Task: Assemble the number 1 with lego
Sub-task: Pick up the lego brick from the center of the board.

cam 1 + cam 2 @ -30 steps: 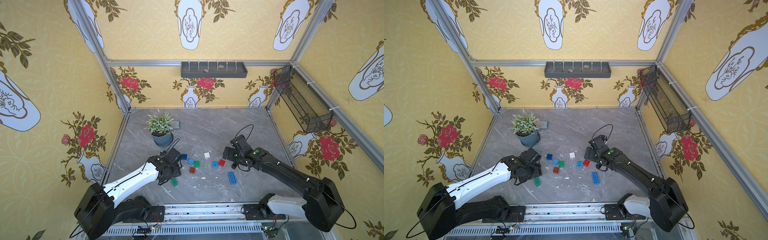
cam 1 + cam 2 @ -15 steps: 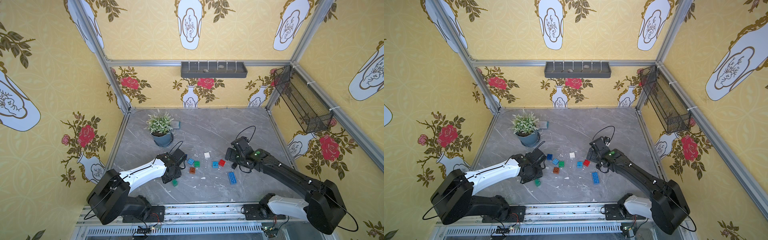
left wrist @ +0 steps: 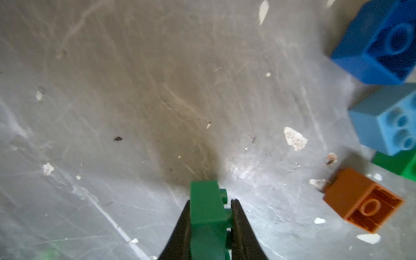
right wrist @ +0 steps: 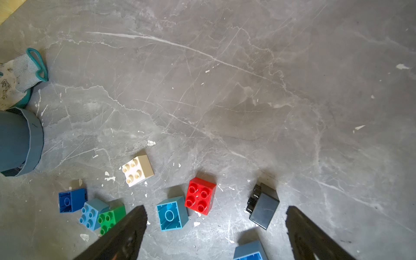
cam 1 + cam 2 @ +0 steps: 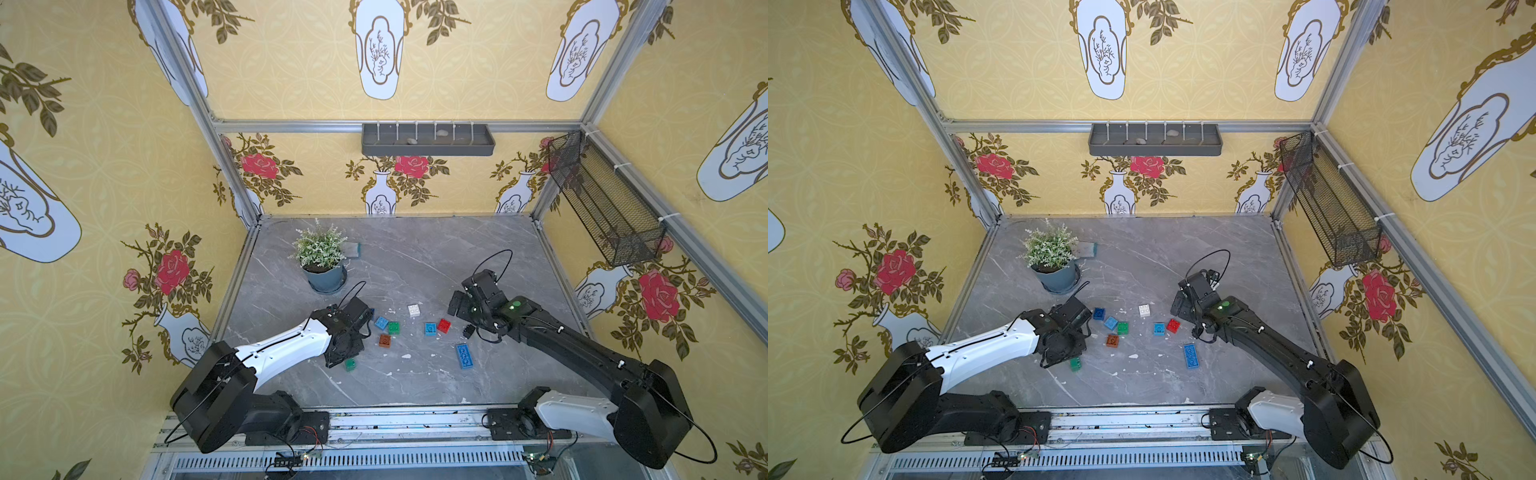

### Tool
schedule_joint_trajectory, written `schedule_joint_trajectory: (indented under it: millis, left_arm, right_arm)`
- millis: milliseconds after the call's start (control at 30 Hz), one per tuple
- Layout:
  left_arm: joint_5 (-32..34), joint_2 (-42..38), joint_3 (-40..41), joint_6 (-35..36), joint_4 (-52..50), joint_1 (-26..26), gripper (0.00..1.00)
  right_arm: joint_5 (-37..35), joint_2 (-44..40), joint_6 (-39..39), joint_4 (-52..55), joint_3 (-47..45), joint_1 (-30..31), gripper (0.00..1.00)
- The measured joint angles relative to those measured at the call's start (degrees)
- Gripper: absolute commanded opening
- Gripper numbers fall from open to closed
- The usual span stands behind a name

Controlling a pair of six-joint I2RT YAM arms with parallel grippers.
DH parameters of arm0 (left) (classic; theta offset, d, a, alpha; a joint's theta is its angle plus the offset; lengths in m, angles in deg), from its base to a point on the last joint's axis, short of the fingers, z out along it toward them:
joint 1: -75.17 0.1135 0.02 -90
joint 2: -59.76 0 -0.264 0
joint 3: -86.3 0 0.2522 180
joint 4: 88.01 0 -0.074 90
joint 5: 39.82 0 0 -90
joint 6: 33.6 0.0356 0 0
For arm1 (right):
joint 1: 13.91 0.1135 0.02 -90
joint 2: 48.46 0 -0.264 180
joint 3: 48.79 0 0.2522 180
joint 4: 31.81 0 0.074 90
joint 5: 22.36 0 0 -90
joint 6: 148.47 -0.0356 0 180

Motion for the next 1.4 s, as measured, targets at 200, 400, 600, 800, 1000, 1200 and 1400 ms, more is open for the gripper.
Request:
schedule_joint_trajectory:
  millis: [200, 400, 600, 800, 1000, 1200, 1400]
  left_arm:
    - [3.3, -9.1, -2.2, 0.0, 1.3, 0.0, 0.12]
    - [4.5, -17.5, -0.8, 0.1, 8.9, 0.0, 0.15]
    - [2.3, -21.7, 3.7, 0.1, 22.4, 0.0, 0.15]
    - [0.5, -21.7, 4.7, 0.1, 31.3, 0.0, 0.15]
    - [-0.8, -21.6, 5.2, -0.8, 35.0, 0.0, 0.15]
    - [-1.6, -21.6, 5.6, -1.0, 36.7, 0.0, 0.15]
    - [-2.2, -21.8, 5.8, -1.0, 36.9, 0.0, 0.15]
  right_arm:
    - [1.6, -1.0, 0.2, -5.2, -1.0, 0.9, 0.98]
    - [4.3, -4.1, 5.3, -17.7, -5.0, 8.9, 0.94]
    - [12.1, -0.8, 10.1, -31.2, -5.1, 15.6, 0.88]
    - [19.4, 6.8, 15.1, -38.3, 0.0, 19.5, 0.87]
    - [22.6, 12.0, 16.7, -43.0, 2.0, 20.0, 0.79]
    - [23.8, 15.8, 16.8, -46.2, 3.6, 19.9, 0.63]
    - [24.2, 17.1, 17.0, -49.0, 3.3, 20.0, 0.45]
